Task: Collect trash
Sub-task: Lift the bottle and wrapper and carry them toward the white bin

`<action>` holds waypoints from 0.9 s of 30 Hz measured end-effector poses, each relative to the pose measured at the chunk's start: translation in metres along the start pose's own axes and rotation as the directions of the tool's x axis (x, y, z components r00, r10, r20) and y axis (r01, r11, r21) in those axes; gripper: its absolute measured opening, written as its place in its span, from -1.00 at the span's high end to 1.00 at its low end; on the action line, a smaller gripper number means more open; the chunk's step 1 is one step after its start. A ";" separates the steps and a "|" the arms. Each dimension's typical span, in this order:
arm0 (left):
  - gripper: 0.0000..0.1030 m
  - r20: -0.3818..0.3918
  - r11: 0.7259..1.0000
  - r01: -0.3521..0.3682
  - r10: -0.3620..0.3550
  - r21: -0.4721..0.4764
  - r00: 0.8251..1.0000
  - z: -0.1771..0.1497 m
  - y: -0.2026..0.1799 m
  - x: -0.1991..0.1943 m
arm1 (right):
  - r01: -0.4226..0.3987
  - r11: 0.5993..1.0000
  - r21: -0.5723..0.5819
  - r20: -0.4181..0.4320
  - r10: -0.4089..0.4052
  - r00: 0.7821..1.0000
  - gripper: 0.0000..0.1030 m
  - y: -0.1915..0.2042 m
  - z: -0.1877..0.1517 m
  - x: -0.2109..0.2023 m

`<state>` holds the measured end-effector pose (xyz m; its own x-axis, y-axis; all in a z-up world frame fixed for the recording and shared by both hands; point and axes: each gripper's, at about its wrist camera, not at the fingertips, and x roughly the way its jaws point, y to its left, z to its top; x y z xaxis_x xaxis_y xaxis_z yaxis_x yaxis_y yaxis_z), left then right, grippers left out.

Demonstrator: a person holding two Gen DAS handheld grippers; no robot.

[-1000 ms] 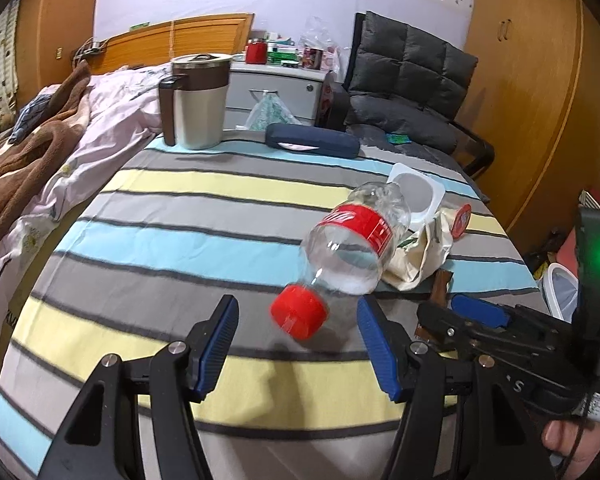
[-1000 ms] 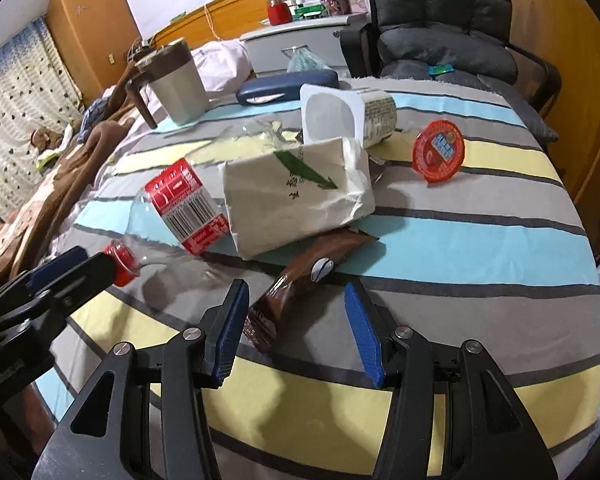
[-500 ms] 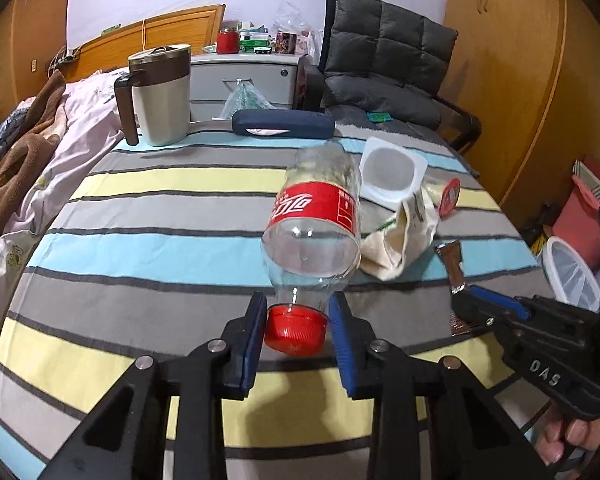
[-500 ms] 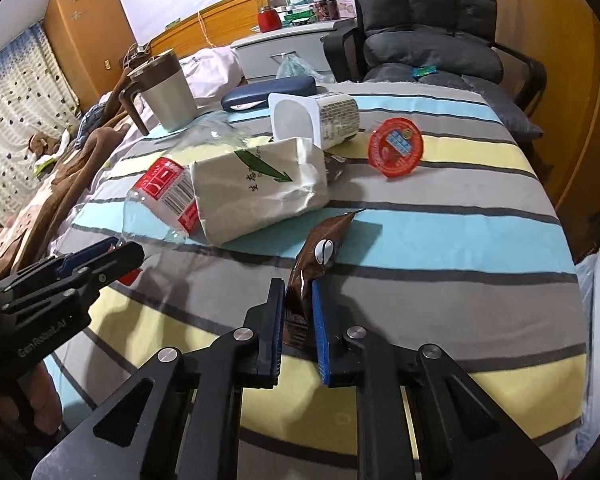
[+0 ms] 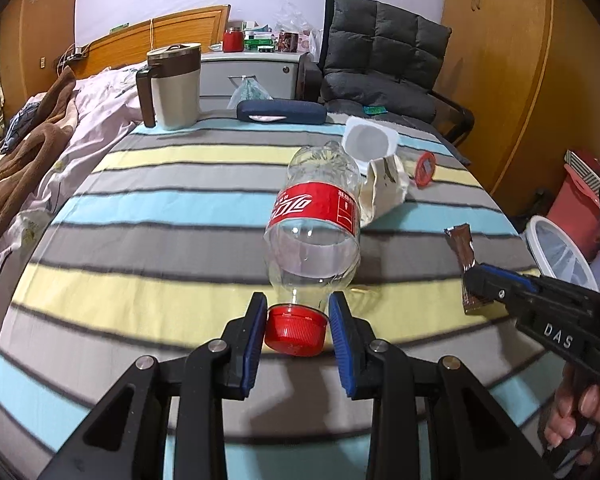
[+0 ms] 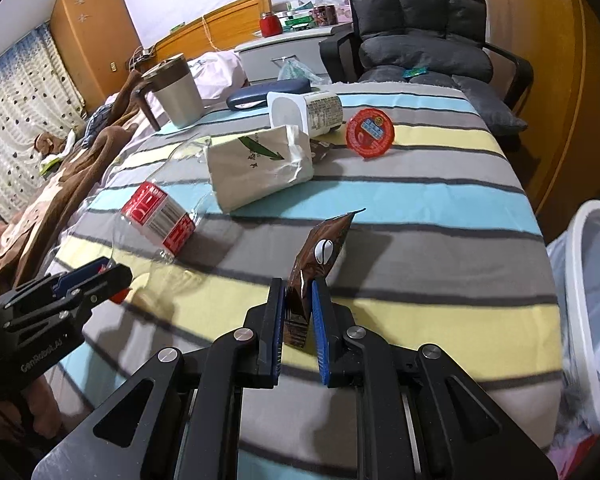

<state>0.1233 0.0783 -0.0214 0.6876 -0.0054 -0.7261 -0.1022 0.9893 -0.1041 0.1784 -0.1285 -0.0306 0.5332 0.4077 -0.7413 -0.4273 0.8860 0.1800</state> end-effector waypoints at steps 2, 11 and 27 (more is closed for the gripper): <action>0.36 -0.007 1.000 0.016 -0.016 -0.001 1.000 -0.007 -0.002 -0.007 | 0.003 1.000 0.001 -0.003 -0.003 1.000 0.69 0.000 -0.004 -0.003; -0.28 0.025 0.999 0.046 -0.046 0.005 0.999 -0.016 -0.008 -0.035 | 0.015 1.000 0.025 -0.014 -0.015 1.000 0.69 -0.012 -0.016 -0.009; -0.24 -0.010 0.996 -0.015 0.016 0.085 1.000 0.016 -0.030 0.013 | 0.022 0.999 0.039 0.010 -0.022 1.000 0.69 -0.017 -0.017 -0.010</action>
<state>0.1471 0.0505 -0.0173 0.6787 0.0093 -0.7343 -0.0510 0.9981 -0.0345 0.1679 -0.1518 -0.0369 0.5500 0.3901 -0.7385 -0.3865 0.9027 0.1891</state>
